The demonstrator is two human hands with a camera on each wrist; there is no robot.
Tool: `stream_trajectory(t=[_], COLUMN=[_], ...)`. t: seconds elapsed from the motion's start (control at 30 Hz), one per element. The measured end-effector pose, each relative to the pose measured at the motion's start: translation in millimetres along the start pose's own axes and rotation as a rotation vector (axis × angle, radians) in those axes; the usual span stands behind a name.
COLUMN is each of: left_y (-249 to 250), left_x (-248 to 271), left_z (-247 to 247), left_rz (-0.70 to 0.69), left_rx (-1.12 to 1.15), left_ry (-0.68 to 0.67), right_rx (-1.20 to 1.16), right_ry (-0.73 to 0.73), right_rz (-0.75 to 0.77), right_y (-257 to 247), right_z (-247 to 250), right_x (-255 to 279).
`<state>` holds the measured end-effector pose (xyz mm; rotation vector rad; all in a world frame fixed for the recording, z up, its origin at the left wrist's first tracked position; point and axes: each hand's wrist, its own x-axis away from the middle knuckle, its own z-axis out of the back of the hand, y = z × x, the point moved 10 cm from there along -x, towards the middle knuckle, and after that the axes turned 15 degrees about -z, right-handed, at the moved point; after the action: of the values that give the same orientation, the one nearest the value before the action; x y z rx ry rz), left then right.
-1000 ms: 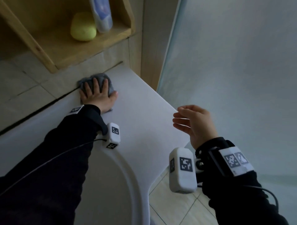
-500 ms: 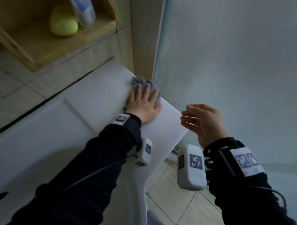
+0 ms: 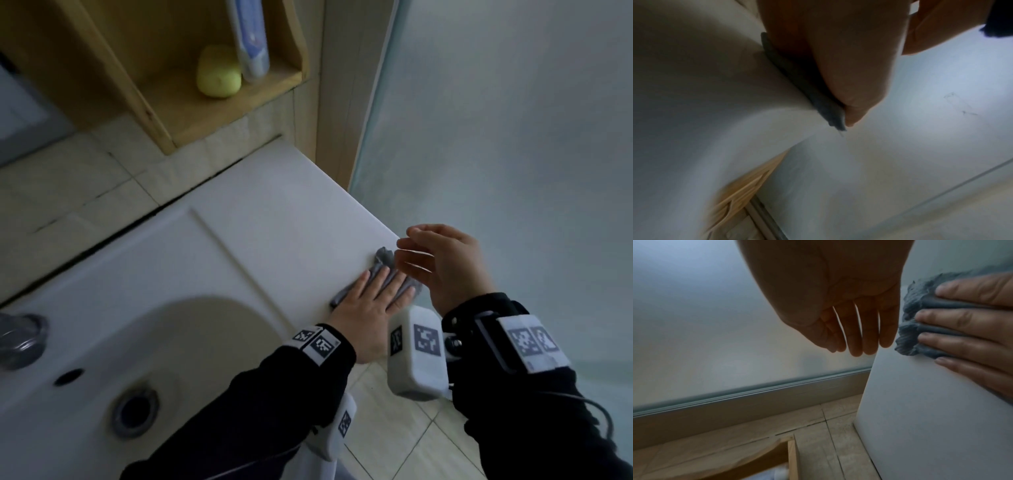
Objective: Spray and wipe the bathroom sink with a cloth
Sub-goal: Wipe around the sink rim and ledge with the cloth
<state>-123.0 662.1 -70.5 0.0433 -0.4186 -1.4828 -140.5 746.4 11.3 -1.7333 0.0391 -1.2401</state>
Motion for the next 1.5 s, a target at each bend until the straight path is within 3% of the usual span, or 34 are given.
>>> stream_trajectory(t=[0.13,0.33,0.6,0.77,1.5], left_y=[-6.3,-48.5,-146.6,-176.5,-156.4], left_x=[40.7,92.8,198.2,255.7,404.4], left_z=[5.7,-1.4,-13.1,-13.2,-56.9], left_rz=[0.039,0.221,0.627,0.788,1.062], left_rx=[0.046,0.115,0.17,0.212,0.344], left_ry=[0.074,0.105,0.159,0.217,0.247], right_rx=[0.024,0.072,0.162,0.213,0.473], right_ry=[-0.06,-0.146,-0.219,-0.251,-0.493], right_rz=[0.003,-0.002,-0.017,-0.024,-0.073], right_y=[5.1,16.9,38.6,50.1,118.2], right_z=[-25.8,-70.3,-120.2,-145.9,-274.7], right_x=[9.2,19.7,29.8,36.0,105.8])
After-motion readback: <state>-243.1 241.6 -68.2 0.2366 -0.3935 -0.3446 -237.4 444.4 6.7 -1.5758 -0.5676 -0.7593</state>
